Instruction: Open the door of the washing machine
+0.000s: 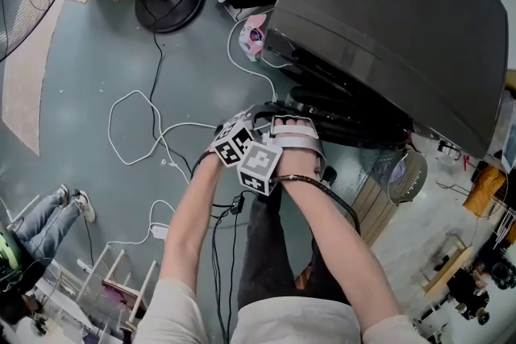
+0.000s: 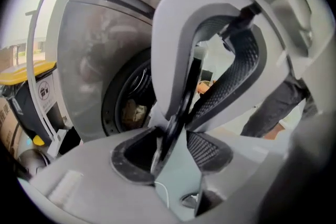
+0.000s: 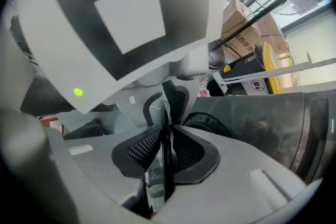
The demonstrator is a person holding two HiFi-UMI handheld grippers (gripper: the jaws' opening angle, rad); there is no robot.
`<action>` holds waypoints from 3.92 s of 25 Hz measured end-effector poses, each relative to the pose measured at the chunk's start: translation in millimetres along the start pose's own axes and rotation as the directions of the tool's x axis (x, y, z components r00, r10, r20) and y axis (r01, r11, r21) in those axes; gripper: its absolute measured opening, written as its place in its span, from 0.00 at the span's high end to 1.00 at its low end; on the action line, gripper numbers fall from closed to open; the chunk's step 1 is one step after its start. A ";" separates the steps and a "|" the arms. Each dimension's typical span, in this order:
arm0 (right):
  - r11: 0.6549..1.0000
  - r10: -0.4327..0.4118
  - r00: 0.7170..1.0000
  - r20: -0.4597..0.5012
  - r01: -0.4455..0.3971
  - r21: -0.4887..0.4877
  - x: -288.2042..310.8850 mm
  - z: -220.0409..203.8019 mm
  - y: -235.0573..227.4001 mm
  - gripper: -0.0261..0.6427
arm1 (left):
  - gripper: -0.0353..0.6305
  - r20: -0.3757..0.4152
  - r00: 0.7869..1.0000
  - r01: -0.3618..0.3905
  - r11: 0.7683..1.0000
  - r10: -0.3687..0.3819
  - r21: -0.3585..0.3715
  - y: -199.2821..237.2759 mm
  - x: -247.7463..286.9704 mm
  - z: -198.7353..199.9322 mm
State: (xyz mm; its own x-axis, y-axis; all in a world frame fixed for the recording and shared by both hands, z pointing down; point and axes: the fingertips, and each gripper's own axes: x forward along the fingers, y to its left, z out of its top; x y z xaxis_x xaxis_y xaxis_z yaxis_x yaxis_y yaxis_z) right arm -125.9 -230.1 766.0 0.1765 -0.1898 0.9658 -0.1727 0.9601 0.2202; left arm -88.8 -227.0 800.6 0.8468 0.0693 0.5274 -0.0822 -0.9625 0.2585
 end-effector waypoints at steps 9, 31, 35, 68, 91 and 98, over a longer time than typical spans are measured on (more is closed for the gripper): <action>0.992 -0.070 0.996 0.058 0.076 -0.099 -6.7 1.4 33.4 0.85 | 0.61 0.001 0.994 -0.108 0.990 0.108 -0.088 -24.5 -6.3 -14.5; 0.892 -0.130 0.970 0.205 0.205 -0.403 -42.5 -29.7 189.7 0.81 | 0.63 0.023 0.962 -0.262 0.943 0.273 -0.207 -175.7 0.3 -54.0; 0.858 -0.143 0.967 0.209 0.226 -0.460 -45.1 -41.9 220.0 0.81 | 0.64 0.015 0.963 -0.260 0.946 0.268 -0.193 -203.8 4.8 -60.1; 0.790 -0.176 0.978 0.110 0.207 -0.577 -56.4 -168.8 369.6 0.70 | 0.62 -0.276 0.943 0.223 0.970 -0.188 0.099 -388.3 68.1 -66.4; 0.841 -0.310 0.892 0.330 0.096 0.532 -129.5 -283.4 376.0 0.67 | 0.66 -0.209 0.948 0.296 0.909 -0.242 0.293 -421.8 156.7 78.4; 0.223 -0.592 0.772 0.232 -0.120 0.968 -156.2 -380.2 345.3 0.67 | 0.68 -0.196 0.941 0.325 0.899 -0.277 0.293 -444.5 185.5 92.3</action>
State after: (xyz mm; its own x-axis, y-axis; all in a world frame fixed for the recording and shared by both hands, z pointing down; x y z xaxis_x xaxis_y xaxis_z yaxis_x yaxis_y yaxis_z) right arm 155.4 209.2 639.1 0.0138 -0.7628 0.6465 -0.9971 0.0375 0.0655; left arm 153.3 189.6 708.9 0.7165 0.3828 0.5832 0.3556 -0.9196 0.1668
